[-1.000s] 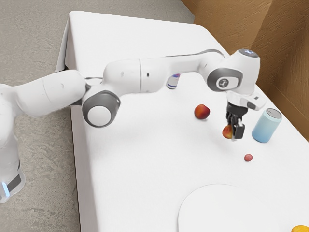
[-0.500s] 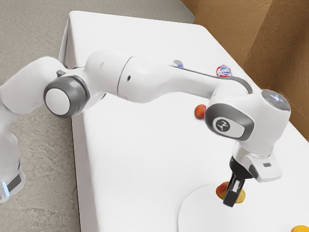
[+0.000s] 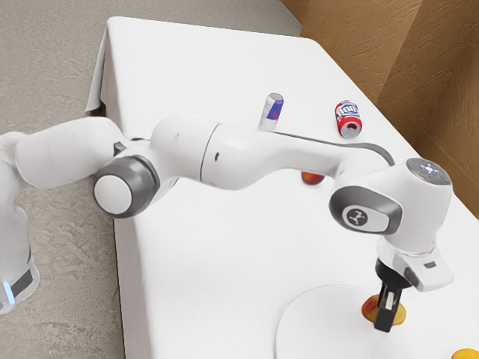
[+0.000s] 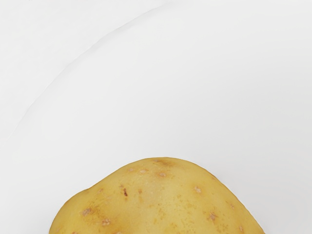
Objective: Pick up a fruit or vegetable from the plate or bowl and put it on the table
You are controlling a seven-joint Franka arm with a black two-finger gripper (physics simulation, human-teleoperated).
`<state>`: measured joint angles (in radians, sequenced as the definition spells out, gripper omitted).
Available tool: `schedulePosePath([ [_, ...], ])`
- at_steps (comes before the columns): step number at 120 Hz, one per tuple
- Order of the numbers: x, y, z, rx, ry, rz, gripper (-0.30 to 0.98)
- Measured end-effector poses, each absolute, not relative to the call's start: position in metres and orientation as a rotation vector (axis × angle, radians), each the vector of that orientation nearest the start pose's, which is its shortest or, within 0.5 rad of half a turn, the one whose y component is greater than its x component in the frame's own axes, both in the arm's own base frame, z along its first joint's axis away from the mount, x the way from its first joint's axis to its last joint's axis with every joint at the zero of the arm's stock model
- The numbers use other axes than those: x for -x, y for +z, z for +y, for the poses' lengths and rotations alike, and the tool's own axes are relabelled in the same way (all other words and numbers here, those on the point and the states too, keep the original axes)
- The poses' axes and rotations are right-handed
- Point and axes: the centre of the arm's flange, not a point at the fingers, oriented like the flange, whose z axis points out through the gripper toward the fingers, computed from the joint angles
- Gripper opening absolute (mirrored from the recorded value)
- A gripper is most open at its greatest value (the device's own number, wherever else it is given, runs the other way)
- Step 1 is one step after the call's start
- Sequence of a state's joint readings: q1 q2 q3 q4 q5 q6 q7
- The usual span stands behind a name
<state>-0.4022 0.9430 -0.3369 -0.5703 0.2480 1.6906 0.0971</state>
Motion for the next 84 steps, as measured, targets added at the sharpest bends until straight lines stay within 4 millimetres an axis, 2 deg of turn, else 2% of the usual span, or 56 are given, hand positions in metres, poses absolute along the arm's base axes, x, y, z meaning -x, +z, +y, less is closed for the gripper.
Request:
schedulePosePath([
  [14,-0.686,0.476,-0.391,3.020,-0.327,1.058,0.33],
  [32,-0.679,0.486,-0.402,3.009,-0.364,1.084,0.34],
  [46,-0.678,0.486,-0.404,3.010,-0.368,1.093,0.54],
  [65,-0.678,0.490,-0.404,3.008,-0.380,1.099,0.64],
  [70,-0.674,0.516,-0.397,2.981,-0.421,1.085,0.65],
  [74,-0.666,0.552,-0.384,2.937,-0.461,1.055,0.66],
  [79,-0.648,0.613,-0.343,2.860,-0.460,0.960,0.67],
  [81,-0.642,0.630,-0.321,2.840,-0.434,0.911,0.67],
  [84,-0.633,0.645,-0.275,2.824,-0.353,0.820,0.67],
])
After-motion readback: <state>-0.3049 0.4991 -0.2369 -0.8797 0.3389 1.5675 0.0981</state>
